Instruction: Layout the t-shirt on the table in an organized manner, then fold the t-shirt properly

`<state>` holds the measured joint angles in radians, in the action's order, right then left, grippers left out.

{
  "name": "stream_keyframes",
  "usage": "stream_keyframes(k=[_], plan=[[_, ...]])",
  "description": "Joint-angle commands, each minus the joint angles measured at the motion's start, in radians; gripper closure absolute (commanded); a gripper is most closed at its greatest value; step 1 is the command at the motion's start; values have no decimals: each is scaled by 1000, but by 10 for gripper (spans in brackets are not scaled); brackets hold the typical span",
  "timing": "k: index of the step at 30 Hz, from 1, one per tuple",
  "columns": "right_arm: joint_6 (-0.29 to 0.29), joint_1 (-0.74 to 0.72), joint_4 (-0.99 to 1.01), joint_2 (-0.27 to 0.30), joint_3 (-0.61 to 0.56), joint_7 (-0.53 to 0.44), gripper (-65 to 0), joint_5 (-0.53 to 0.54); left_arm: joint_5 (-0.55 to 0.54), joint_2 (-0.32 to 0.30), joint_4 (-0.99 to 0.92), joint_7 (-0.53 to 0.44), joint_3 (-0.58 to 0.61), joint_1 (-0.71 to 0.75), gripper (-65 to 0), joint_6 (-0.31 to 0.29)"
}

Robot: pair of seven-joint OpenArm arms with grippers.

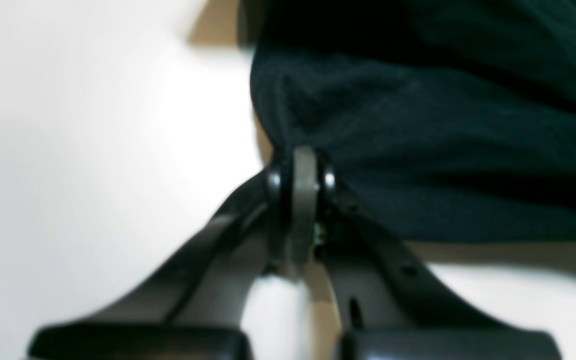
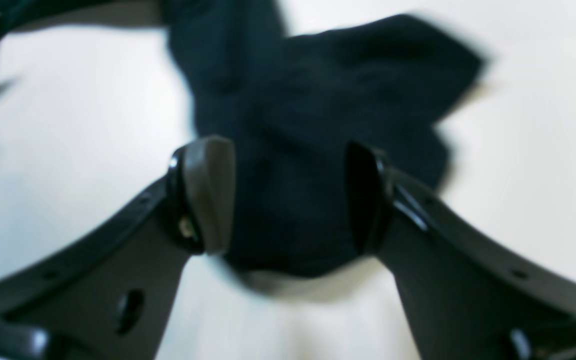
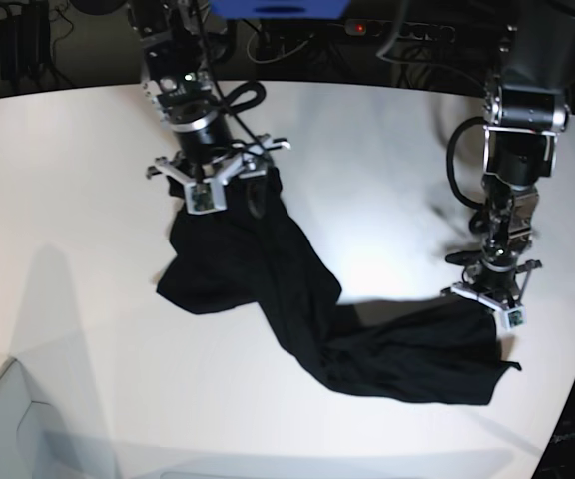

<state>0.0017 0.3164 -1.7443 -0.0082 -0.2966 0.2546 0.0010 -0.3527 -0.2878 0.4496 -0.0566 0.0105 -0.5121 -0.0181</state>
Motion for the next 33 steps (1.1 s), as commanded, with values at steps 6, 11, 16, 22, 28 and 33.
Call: stream_keyframes(k=[6, 11, 16, 22, 28, 33], plan=[[-1, -18, 96, -5, -48, -36, -377, 0, -1, -26, 7, 21, -2, -12, -1, 13], [-1, -41, 134, -2, -48, -36, -388, 0, -1, -29, 7, 21, -2, 5, -1, 13], [-1, -69, 157, 0, -48, -36, -333, 0, -1, -29, 7, 21, -2, 7, -1, 13], [-1, -93, 171, 4, -46, -28, 0, -2, -3, -51, 7, 21, -2, 7, -1, 13], [-1, -84, 8, 58, 17, -34, 0, 3, -3, -97, 10, 21, -4, 7, -1, 13], [-1, -105, -101, 53, 132, -31, 0, 4, -3, -138, 119, 25, -4, 51, -1, 14]])
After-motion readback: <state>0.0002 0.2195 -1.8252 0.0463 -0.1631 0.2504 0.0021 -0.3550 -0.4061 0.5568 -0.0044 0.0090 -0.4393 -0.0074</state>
